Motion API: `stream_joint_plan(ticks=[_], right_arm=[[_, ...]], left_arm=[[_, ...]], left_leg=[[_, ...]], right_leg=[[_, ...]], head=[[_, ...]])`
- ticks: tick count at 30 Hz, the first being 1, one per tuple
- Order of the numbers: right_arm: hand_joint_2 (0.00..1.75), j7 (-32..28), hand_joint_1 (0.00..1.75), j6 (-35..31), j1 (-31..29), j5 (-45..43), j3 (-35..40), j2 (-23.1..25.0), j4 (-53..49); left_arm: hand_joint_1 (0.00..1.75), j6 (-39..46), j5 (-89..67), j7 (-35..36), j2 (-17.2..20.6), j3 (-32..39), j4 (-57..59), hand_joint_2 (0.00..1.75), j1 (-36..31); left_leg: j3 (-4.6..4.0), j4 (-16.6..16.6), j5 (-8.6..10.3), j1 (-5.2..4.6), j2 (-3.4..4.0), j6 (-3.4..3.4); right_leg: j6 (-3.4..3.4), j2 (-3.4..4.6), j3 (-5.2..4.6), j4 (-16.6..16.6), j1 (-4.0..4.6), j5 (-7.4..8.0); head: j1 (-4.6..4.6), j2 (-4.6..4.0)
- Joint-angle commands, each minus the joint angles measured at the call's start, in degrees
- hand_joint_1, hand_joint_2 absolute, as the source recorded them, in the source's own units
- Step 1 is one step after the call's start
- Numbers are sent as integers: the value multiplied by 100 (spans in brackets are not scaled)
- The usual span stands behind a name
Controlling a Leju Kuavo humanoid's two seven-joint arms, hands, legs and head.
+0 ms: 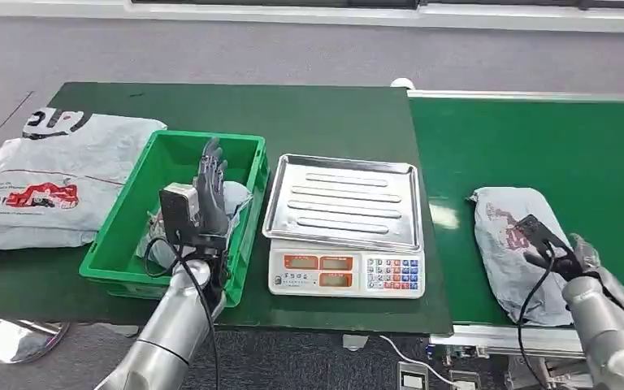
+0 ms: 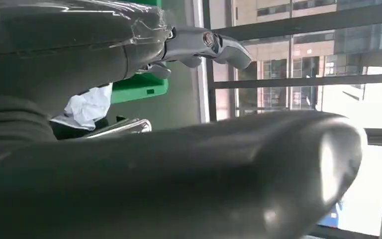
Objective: Moved the parcel from conveyor to table for the left to box.
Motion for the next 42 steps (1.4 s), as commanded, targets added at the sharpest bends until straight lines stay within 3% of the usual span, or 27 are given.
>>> stream_joint_plan(ticks=[1,5,9,10,11,20,26,30,32,37,40,42], right_arm=[[175,663,0,247,16,354,467,-169,799],[175,731,0,265,25,426,507,-180,797],[175,424,0,727,78,260,344,-40,765],[175,398,12,786,89,277,357,-19,755],[175,334,175,856,89,273,356,-2,746],[175,-112,175,1122,-22,218,325,143,659],[175,-696,175,742,-34,176,298,322,487],[175,-1560,175,-41,20,-56,84,474,184],[175,-2160,175,-758,162,-399,-245,616,-251],[175,-2248,175,-849,189,-458,-298,637,-334],[175,-3367,175,-1636,703,-1188,-835,789,-1520],[175,-3367,175,-1636,703,-1188,-835,789,-1520]], left_arm=[[0,117,69,26,123,-307,586,0,-333],[0,124,75,26,117,-303,618,0,-355],[0,100,114,26,140,-289,683,0,-399],[0,103,115,26,144,-289,693,0,-405],[0,109,110,26,146,-293,703,0,-415],[0,138,145,26,191,-234,614,0,-322],[0,146,149,26,262,-196,320,0,-68],[0,171,142,26,300,-136,191,0,57],[0,199,129,26,323,-138,109,0,126],[0,199,130,26,325,-137,111,0,128],[0,196,120,26,302,-171,194,0,72],[0,196,120,26,302,-171,194,0,72]], left_leg=[[10,-5,-1,3,-9,-2],[7,-3,-3,5,4,-3],[8,-4,-2,5,4,-4],[16,-9,-3,9,6,-6],[22,-13,-3,9,8,-7],[14,-2,-5,10,25,-6],[26,-16,-4,10,41,-9],[18,-8,-3,8,36,-6],[14,-7,-3,7,33,-6],[16,-8,-3,8,29,-7],[11,-7,0,9,14,-6],[7,-7,0,7,11,-6]], right_leg=[[-4,-13,18,-8,3,-4],[-4,2,11,-7,5,-1],[-5,4,11,-7,4,-1],[-8,7,21,-15,8,0],[-10,9,26,-20,9,1],[-5,22,15,-8,9,2],[-7,39,23,-16,9,9],[-5,33,17,-8,7,7],[-4,31,14,-6,6,6],[-5,28,16,-6,7,5],[-3,13,16,-8,8,4],[-3,9,13,-7,6,4]], head=[[0,0],[0,0],[0,0],[2,0],[0,0],[0,0],[0,0],[2,0],[2,0],[0,0],[0,0],[0,0]])
